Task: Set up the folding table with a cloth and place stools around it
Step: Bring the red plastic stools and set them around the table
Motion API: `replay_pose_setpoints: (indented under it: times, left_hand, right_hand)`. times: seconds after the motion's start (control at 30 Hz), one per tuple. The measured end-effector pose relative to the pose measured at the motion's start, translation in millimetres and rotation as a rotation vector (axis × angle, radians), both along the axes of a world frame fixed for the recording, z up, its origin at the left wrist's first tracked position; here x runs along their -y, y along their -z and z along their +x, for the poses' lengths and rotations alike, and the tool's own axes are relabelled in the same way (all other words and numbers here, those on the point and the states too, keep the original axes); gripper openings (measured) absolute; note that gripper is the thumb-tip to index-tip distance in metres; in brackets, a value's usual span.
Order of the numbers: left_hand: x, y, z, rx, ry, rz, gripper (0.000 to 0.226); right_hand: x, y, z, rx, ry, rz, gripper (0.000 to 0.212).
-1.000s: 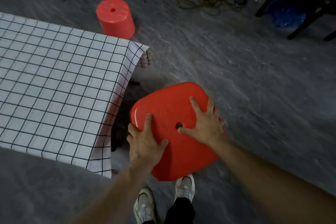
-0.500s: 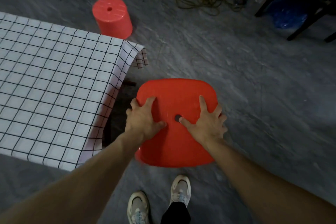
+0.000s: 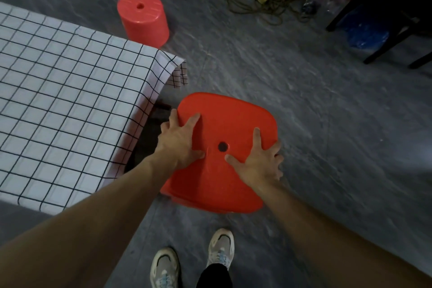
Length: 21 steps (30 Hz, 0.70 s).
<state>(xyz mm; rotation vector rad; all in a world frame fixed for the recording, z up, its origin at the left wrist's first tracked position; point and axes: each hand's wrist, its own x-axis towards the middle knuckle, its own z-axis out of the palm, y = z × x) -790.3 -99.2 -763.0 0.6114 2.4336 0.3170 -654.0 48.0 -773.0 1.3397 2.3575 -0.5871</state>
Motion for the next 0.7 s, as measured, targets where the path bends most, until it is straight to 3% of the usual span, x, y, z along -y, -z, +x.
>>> replay_pose_setpoints:
  times: [0.17, 0.4, 0.7]
  left_hand:
    - [8, -12, 14, -0.075, -0.055, -0.006, 0.089]
    - [25, -10, 20, -0.061, -0.248, -0.056, 0.09]
    - [-3, -14, 64, -0.072, -0.752, -0.083, 0.078]
  right_hand:
    - [3, -27, -22, -0.091, -0.26, 0.119, 0.103]
    - [-5, -32, -67, -0.207, -0.506, 0.05, 0.092]
    - [-64, -27, -82, -0.197, -0.909, -0.022, 0.089]
